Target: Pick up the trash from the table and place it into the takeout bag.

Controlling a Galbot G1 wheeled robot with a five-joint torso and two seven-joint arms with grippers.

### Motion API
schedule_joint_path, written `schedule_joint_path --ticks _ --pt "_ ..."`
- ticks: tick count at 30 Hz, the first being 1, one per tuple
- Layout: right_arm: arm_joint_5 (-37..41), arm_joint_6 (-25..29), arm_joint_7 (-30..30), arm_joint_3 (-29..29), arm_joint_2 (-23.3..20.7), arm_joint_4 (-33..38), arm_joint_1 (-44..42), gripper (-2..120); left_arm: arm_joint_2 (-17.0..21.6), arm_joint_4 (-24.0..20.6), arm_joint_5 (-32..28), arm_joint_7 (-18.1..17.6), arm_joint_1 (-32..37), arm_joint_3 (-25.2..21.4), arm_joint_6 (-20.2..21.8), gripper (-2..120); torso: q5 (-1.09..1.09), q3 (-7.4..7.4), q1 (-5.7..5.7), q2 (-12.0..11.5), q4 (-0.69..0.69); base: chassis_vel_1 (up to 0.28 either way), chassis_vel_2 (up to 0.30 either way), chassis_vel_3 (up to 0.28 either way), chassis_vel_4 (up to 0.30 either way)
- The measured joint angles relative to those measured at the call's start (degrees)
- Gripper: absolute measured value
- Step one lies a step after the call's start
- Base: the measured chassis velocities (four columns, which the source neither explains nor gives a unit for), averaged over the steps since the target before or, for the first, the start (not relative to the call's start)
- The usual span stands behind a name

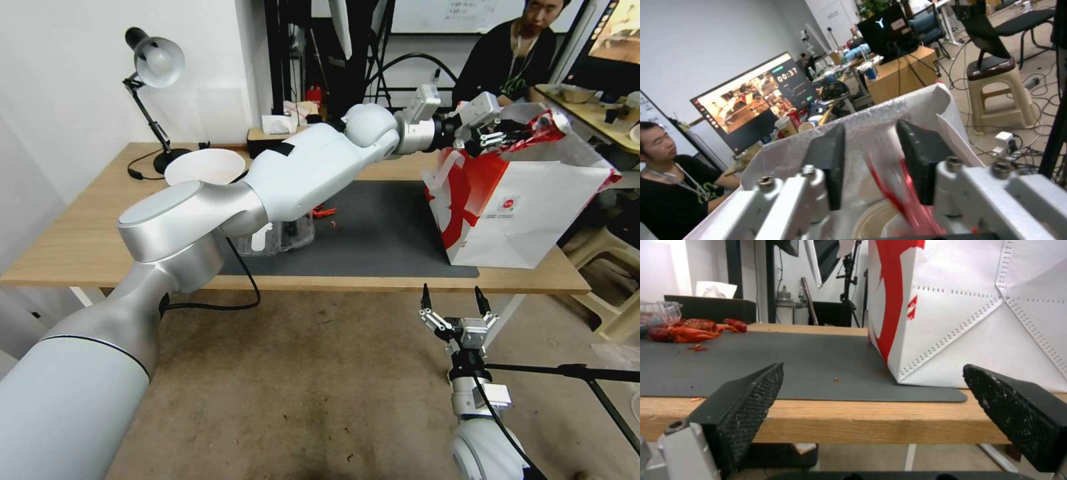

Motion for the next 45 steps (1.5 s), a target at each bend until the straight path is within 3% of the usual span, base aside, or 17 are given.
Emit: schedule_joint_path --ticks 8,14,19,31,34,37,45 --pt "0.1 0.0 0.0 0.1 -0.1 0.1 0.0 100 1.3 -1.2 -0.5 -2.4 0.5 -1.6 -0.1 61 0.0 0.0 0.0 0.0 0.0 0.0 0.0 0.0 0.0" --pt "0.1 0.0 0.1 0.2 -0.1 0.2 0.0 100 6.7 -5.1 -5.2 -8.1 2.2 -3.6 -0.4 86 -0.01 0.0 0.0 0.0 0.0 0.0 0.0 0.0 0.0" --pt "0.1 0.0 0.2 0.3 -0.1 0.3 0.0 100 10.6 -6.8 -6.3 -8.9 4.3 -6.3 -0.6 99 -0.02 0.0 0.01 0.0 0.02 0.0 0.0 0.0 0.0" --pt "0.1 -0.3 0.4 0.8 -0.1 0.9 -0.4 100 17.8 -11.5 -6.1 -15.1 11.2 -12.8 0.9 100 -0.02 0.0 0.0 0.0 0.01 0.0 0.0 0.0 0.0" --pt "0.1 -0.4 0.4 0.9 -0.1 0.9 -0.4 100 19.7 -13.7 -5.7 -18.3 13.2 -13.8 2.0 100 0.0 0.0 0.0 0.0 -0.01 0.0 0.0 0.0 0.0" --pt "0.1 -0.5 0.5 0.9 -0.1 1.0 -0.4 100 22.9 -18.4 -5.6 -24.6 16.8 -15.3 3.8 100 -0.01 0.0 0.0 0.0 -0.01 0.0 0.0 0.0 0.0" --pt "0.0 -0.5 0.5 0.9 -0.1 1.0 -0.4 100 29.8 -25.3 -4.2 -29.6 23.3 -19.8 5.1 100 -0.02 0.0 0.0 0.0 0.0 0.0 0.0 0.0 0.0"
